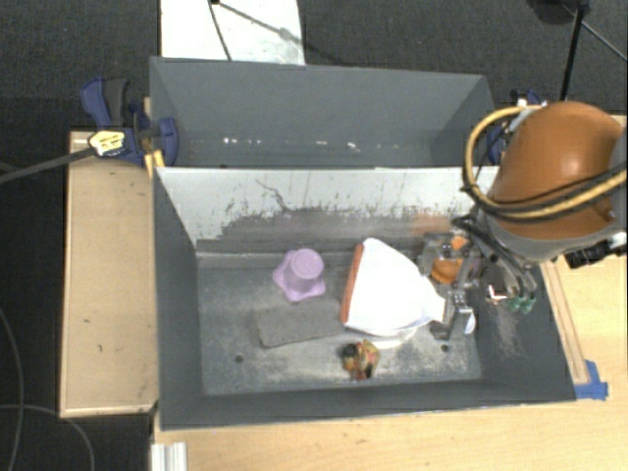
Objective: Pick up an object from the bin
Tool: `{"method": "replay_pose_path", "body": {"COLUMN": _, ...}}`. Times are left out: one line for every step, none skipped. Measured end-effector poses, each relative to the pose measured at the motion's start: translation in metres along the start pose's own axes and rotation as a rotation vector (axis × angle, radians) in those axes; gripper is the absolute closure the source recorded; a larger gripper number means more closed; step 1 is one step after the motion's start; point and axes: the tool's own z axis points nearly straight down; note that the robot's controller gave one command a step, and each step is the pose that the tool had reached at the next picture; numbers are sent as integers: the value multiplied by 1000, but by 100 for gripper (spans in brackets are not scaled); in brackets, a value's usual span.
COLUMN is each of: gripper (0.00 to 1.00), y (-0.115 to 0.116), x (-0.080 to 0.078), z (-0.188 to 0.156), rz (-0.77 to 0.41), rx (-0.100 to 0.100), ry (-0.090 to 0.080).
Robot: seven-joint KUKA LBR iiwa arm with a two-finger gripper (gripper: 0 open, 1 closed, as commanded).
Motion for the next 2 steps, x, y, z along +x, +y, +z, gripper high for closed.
{"method": "replay_pose_path", "body": {"gripper": 0, "y": -22, "x": -11, "z": 51, "rz": -19, "rx": 0, "ry": -8}}
{"method": "replay_pose_path", "body": {"gripper": 0, "y": -3, "x": -8, "z": 93, "rz": 94, "rx": 1, "ry": 1}}
